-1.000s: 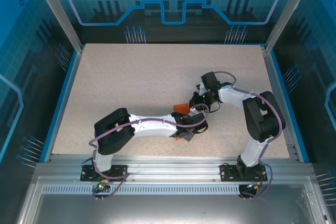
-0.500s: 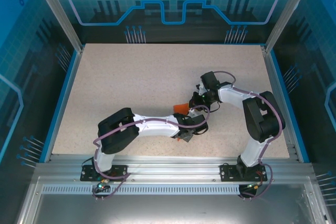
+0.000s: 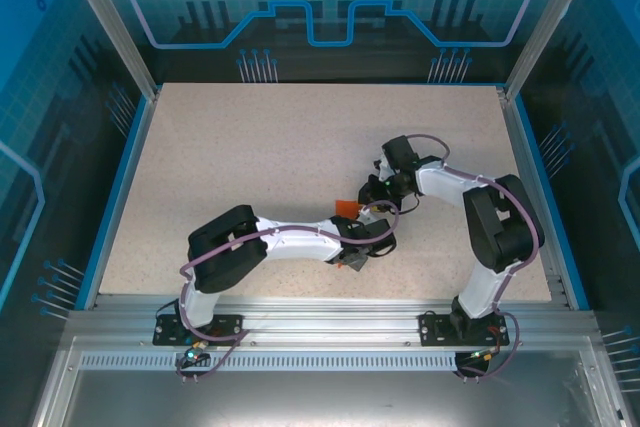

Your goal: Fold a paper plane with a square sheet of paper (fold left side to right side)

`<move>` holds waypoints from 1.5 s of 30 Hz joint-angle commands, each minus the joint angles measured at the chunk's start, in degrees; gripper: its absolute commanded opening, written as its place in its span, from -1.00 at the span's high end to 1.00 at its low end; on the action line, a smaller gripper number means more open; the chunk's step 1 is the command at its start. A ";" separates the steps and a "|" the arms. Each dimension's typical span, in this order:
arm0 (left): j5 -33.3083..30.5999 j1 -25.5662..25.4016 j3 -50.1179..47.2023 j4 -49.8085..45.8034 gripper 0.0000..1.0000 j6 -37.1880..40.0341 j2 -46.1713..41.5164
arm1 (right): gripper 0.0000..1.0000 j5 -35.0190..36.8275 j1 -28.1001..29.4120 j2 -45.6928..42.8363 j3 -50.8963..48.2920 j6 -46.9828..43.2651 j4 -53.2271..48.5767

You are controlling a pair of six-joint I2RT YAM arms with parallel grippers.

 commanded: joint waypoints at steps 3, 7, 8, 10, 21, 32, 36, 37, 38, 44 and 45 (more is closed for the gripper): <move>6.82 3.11 -5.49 5.29 0.67 -1.44 -5.21 | 0.13 -1.44 -3.47 -8.79 -2.56 -4.15 0.77; 12.65 6.04 -8.76 9.58 0.69 -1.96 -8.38 | -0.21 -1.56 -7.19 -13.13 -6.45 -6.55 0.93; 14.06 6.85 -9.55 10.66 0.69 -2.25 -9.07 | -0.29 -1.89 -7.82 -14.10 -7.74 -6.94 1.63; 16.73 8.28 -11.09 12.70 0.70 -2.86 -10.36 | -0.40 -2.09 -8.25 -15.39 -10.26 -8.03 2.69; 31.03 17.08 -20.54 27.37 0.73 -10.31 -15.57 | -0.50 -8.14 -4.63 -14.07 -19.28 -5.06 16.56; 35.73 19.97 -24.20 34.25 0.73 -14.99 -14.44 | -0.30 -11.08 0.78 -6.63 -17.62 1.11 26.34; 36.66 20.75 -25.45 36.43 0.73 -16.66 -13.99 | -0.14 -10.49 1.88 -3.99 -16.23 2.01 26.14; 36.86 20.91 -25.69 36.93 0.74 -17.01 -13.89 | -0.10 -10.68 2.04 -3.31 -15.91 2.24 26.33; 36.90 21.07 -25.95 37.33 0.74 -17.33 -13.74 | -0.08 -10.69 2.32 -2.74 -15.57 2.48 26.33; 37.57 21.67 -26.67 38.50 0.75 -18.51 -12.96 | -0.03 -10.35 3.27 -1.33 -13.78 3.31 26.90; 37.76 21.73 -26.73 38.65 0.75 -18.72 -12.78 | -0.02 -10.34 3.39 -1.11 -13.55 3.39 26.85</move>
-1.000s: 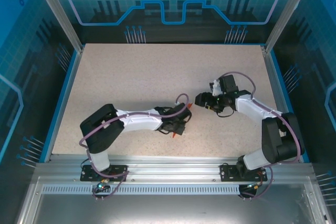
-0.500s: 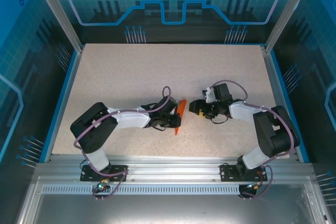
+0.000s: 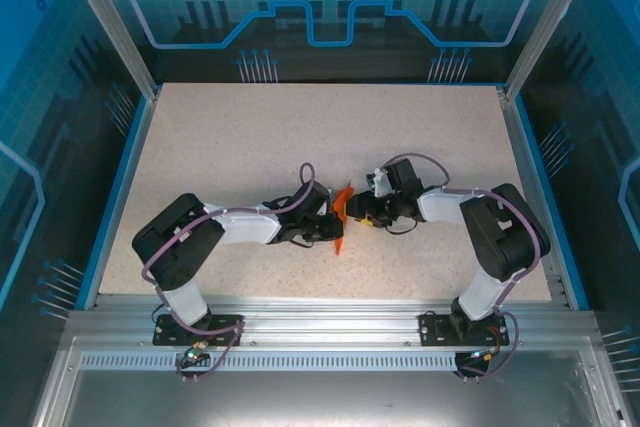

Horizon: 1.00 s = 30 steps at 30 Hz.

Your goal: Fold a paper plane with a square sheet of paper (fold left side to right side)

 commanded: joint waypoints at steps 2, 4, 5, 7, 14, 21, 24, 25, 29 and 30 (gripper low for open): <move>2.17 1.03 -1.03 2.20 0.75 -2.22 1.50 | -0.01 0.04 1.08 1.68 2.71 0.93 0.93; 2.54 1.23 -1.10 2.54 0.75 -2.82 1.95 | 0.03 0.11 1.21 2.63 3.68 0.87 0.48; 2.66 1.43 -1.11 2.49 0.76 -3.14 2.19 | 0.05 0.28 1.30 3.22 4.08 0.80 0.15; 3.00 1.77 -1.46 3.12 0.77 -3.98 2.52 | 0.07 0.61 1.37 4.03 4.68 0.78 -0.46; 4.32 2.72 -2.22 4.88 0.77 -5.22 3.30 | 0.14 1.35 2.04 7.01 6.19 1.13 -1.31; 5.40 2.90 -2.13 5.90 0.77 -5.75 4.29 | 0.18 2.95 2.75 8.87 8.41 1.26 -3.63; 5.66 3.07 -2.17 6.16 0.74 -5.84 4.32 | 0.22 3.91 2.88 9.59 9.09 1.18 -5.52; 5.67 3.07 -2.21 6.24 0.73 -5.92 4.23 | 0.23 4.21 2.90 9.85 9.35 1.00 -6.23; 6.02 3.08 -2.35 6.82 0.59 -5.93 3.54 | 0.27 5.53 3.23 10.66 10.06 1.00 -8.49; 6.02 3.01 -2.38 6.85 0.55 -5.93 3.36 | 0.27 5.72 3.22 10.80 10.25 0.91 -8.95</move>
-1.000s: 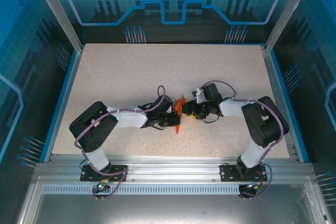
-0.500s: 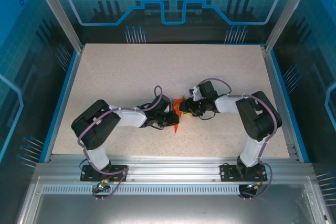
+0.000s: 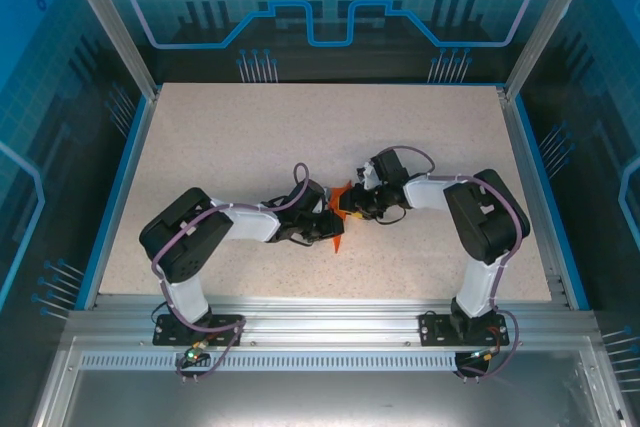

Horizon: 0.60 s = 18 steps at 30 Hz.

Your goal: Fold a paper plane with a square sheet of paper (fold left side to right side)

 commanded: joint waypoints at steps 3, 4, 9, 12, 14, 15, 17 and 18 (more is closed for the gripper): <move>1.10 0.50 -1.17 0.24 0.48 0.02 -0.87 | 0.30 3.10 1.49 2.99 0.88 -0.11 -3.77; 1.01 0.47 -1.35 0.21 0.45 0.14 -1.24 | 0.30 3.15 1.49 3.14 0.78 -0.11 -3.83; 1.01 1.22 -2.67 -0.19 0.33 0.23 -4.34 | 0.31 3.02 1.48 3.13 0.86 -0.11 -3.61; 1.06 2.38 -3.54 -1.01 0.22 0.58 -6.70 | 0.31 2.95 1.46 2.91 0.81 -0.20 -3.45; 1.10 3.45 -4.03 -1.83 0.15 0.85 -8.25 | 0.30 2.80 1.49 2.82 0.80 -0.24 -3.31; 1.17 4.00 -4.20 -1.85 0.13 0.94 -8.83 | 0.31 2.75 1.48 2.84 0.71 -0.22 -3.27; 1.68 5.41 -4.42 -1.84 0.11 0.88 -9.57 | 0.31 2.63 1.47 2.77 0.62 -0.14 -3.08; 2.14 6.13 -4.28 -1.65 0.10 0.88 -9.53 | 0.31 2.58 1.53 2.73 0.58 -0.16 -2.97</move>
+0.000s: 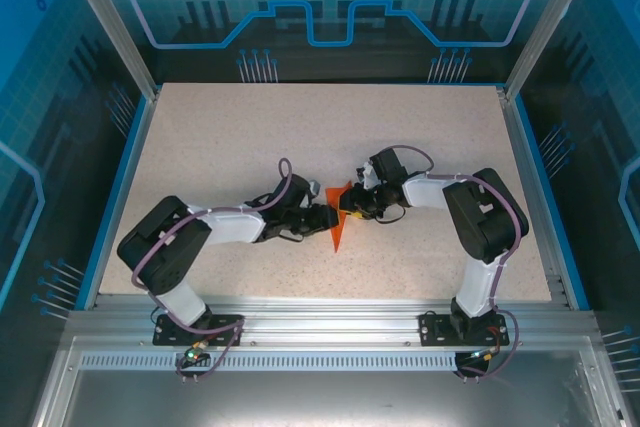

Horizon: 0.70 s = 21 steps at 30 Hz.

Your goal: Fold a paper plane with a square sheet of paper (fold left side to right side)

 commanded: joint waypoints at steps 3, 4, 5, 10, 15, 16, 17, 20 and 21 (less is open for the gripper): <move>3.17 3.93 0.65 -0.56 0.15 -0.01 -0.33 | 0.31 2.25 1.40 2.20 -0.44 -0.18 -1.35; 3.57 4.61 1.26 -0.47 0.17 -0.27 0.41 | 0.31 2.28 1.46 2.12 -0.45 -0.16 -1.35; 3.92 5.04 1.95 -0.52 0.20 -0.56 1.26 | 0.31 2.23 1.42 2.12 -0.47 -0.14 -1.35; 6.22 6.16 4.58 2.35 0.30 -2.36 6.08 | 0.30 2.14 1.47 2.16 -0.46 -0.20 -1.34; 8.82 6.52 6.00 7.31 0.35 -4.92 9.41 | 0.30 2.23 1.56 2.17 -0.54 -0.23 -1.52; 9.15 6.56 6.46 7.54 0.35 -5.10 9.82 | 0.31 2.19 1.55 2.13 -0.54 -0.22 -1.53; 9.36 6.53 6.76 7.68 0.35 -5.14 10.15 | 0.30 2.24 1.52 2.12 -0.54 -0.22 -1.61; 9.41 6.55 7.15 7.76 0.36 -5.25 10.56 | 0.31 2.36 1.53 2.10 -0.54 -0.31 -1.63; 9.41 6.51 7.13 7.79 0.37 -5.24 10.51 | 0.30 2.45 1.49 2.03 -0.54 -0.32 -1.70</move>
